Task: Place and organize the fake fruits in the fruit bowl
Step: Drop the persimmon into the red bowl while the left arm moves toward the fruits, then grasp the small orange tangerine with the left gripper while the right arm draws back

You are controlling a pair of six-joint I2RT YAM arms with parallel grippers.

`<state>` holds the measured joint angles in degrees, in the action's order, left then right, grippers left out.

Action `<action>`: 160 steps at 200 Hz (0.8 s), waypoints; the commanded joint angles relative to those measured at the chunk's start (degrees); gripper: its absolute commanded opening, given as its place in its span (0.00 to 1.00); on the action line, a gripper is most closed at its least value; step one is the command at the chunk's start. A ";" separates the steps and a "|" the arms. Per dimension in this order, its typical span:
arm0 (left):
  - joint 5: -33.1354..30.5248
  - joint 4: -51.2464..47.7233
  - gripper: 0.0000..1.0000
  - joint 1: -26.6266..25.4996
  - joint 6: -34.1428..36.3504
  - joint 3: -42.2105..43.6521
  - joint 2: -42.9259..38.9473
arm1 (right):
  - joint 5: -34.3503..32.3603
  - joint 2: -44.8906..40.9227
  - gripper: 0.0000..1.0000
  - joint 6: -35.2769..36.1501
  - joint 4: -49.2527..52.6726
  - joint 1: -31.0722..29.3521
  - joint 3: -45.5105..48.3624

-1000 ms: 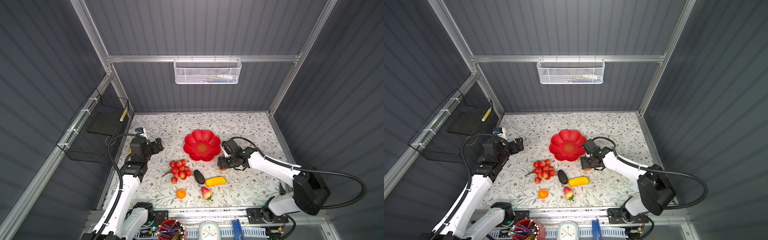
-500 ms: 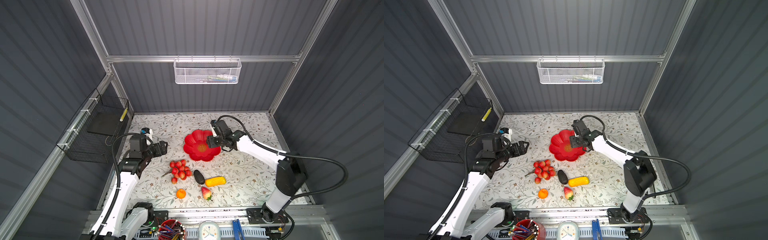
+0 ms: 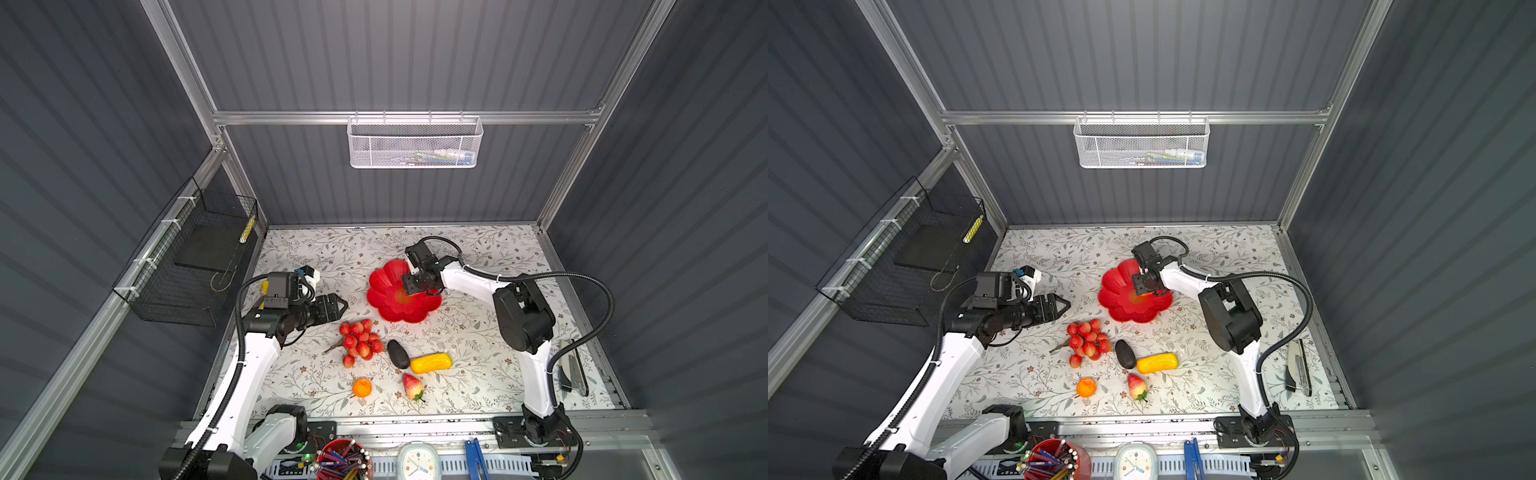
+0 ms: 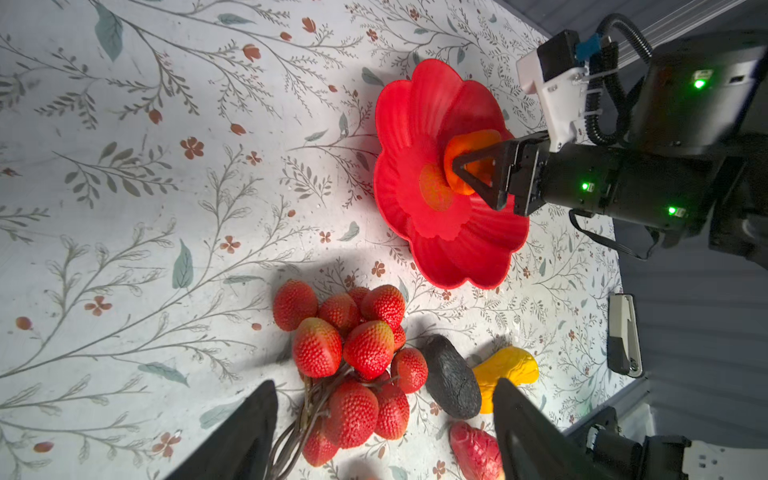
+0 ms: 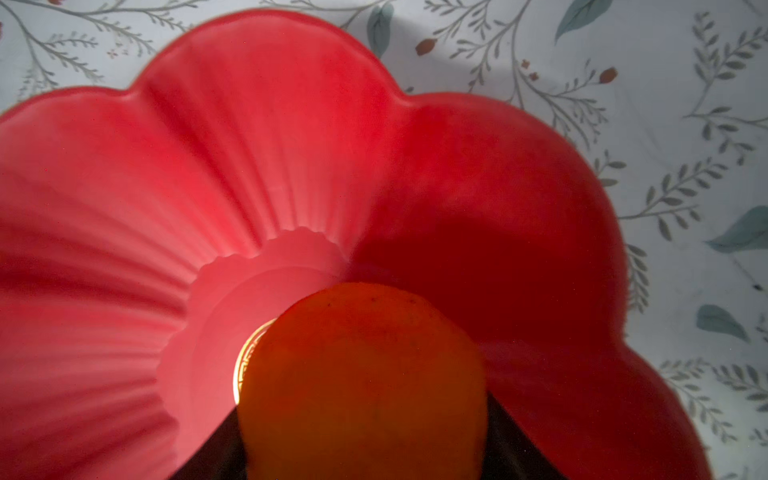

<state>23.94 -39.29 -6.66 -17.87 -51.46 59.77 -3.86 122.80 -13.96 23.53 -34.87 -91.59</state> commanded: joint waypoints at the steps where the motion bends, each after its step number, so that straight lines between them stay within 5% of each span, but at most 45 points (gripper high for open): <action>1: 2.86 -4.60 0.80 0.03 0.14 -0.25 1.29 | 0.19 -0.04 0.68 -0.28 -0.41 0.45 -1.74; 82: -11.51 -16.47 0.76 -15.46 -3.40 -3.93 1.58 | -0.97 -18.74 0.99 -2.46 -10.74 4.08 8.70; 125: -9.63 -21.06 0.73 -17.32 -3.87 -2.05 -2.20 | -2.12 -29.12 0.99 -4.17 -16.72 7.70 17.93; 160: -10.38 -20.12 0.72 -26.13 -5.56 -1.01 0.10 | -2.80 -33.55 0.99 -4.77 -17.90 9.57 22.39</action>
<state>13.69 -57.41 -27.86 -21.71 -53.76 58.08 -5.61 91.05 -17.72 7.07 -26.04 -71.72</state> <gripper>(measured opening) 0.717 0.989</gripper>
